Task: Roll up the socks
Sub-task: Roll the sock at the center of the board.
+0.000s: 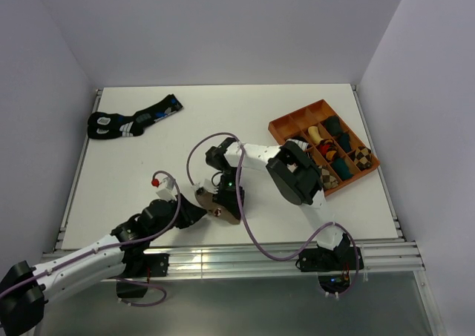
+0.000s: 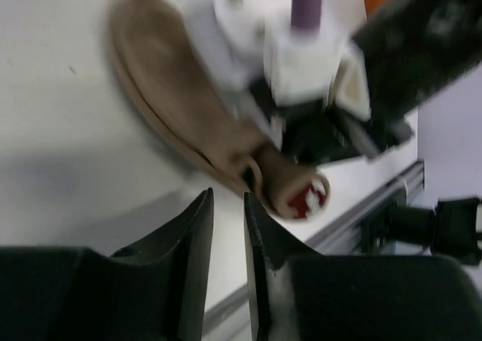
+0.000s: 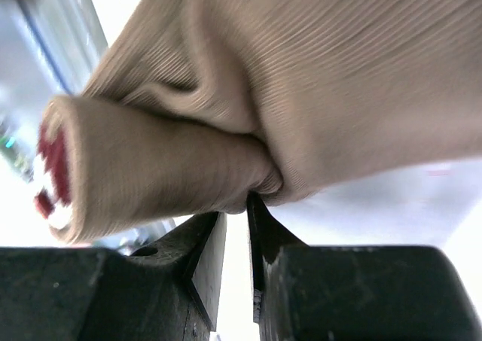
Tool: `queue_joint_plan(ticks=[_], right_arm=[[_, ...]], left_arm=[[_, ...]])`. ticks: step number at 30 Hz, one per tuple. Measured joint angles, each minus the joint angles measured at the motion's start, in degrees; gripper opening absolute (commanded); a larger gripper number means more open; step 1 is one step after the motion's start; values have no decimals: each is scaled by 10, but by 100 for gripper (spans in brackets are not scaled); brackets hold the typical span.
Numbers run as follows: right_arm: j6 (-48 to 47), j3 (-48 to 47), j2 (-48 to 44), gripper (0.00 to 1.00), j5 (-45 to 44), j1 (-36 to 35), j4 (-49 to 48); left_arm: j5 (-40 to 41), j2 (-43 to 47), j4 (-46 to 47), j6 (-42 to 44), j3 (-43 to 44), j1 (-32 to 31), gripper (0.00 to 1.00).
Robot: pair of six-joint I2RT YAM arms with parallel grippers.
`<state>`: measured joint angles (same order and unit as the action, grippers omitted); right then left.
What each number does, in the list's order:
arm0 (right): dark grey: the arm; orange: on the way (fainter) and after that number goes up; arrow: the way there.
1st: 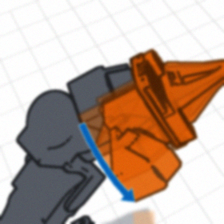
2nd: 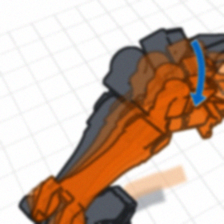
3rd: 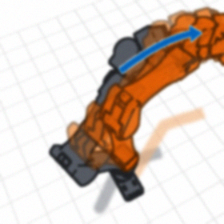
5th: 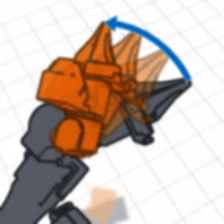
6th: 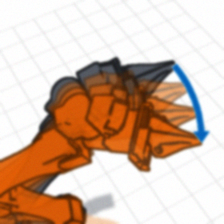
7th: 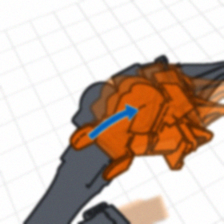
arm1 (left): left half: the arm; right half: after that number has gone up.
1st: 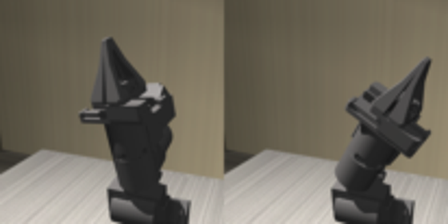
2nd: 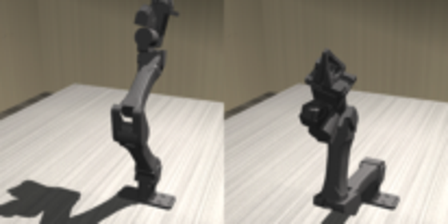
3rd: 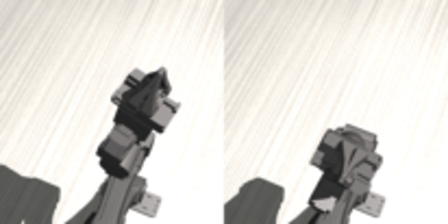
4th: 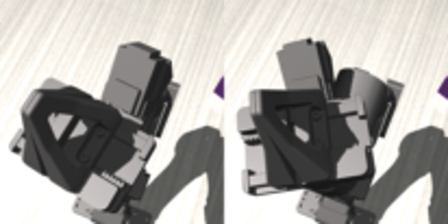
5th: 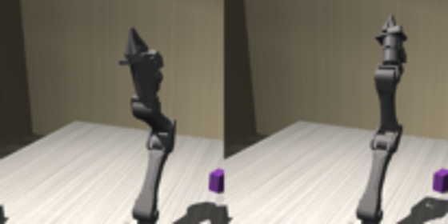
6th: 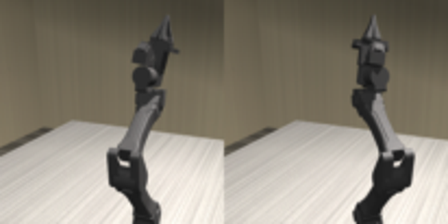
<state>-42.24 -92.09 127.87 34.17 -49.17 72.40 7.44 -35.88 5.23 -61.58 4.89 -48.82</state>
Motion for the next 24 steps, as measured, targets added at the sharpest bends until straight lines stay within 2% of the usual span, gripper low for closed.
queue_joint_plan(ticks=[5,10,17,24], right_arm=[[39,-9,-15,23,-4,0,-63],[66,-9,-17,23,-12,-2,-79],[84,-11,-18,23,-26,-6,-81],[89,-16,-18,23,-38,-9,-81]], left_arm=[[-23,58,-49,-5,-1,-15,32],[-29,96,-91,12,22,-15,35],[-19,3,-104,76,105,-20,41],[0,-79,-98,141,151,-31,47]])
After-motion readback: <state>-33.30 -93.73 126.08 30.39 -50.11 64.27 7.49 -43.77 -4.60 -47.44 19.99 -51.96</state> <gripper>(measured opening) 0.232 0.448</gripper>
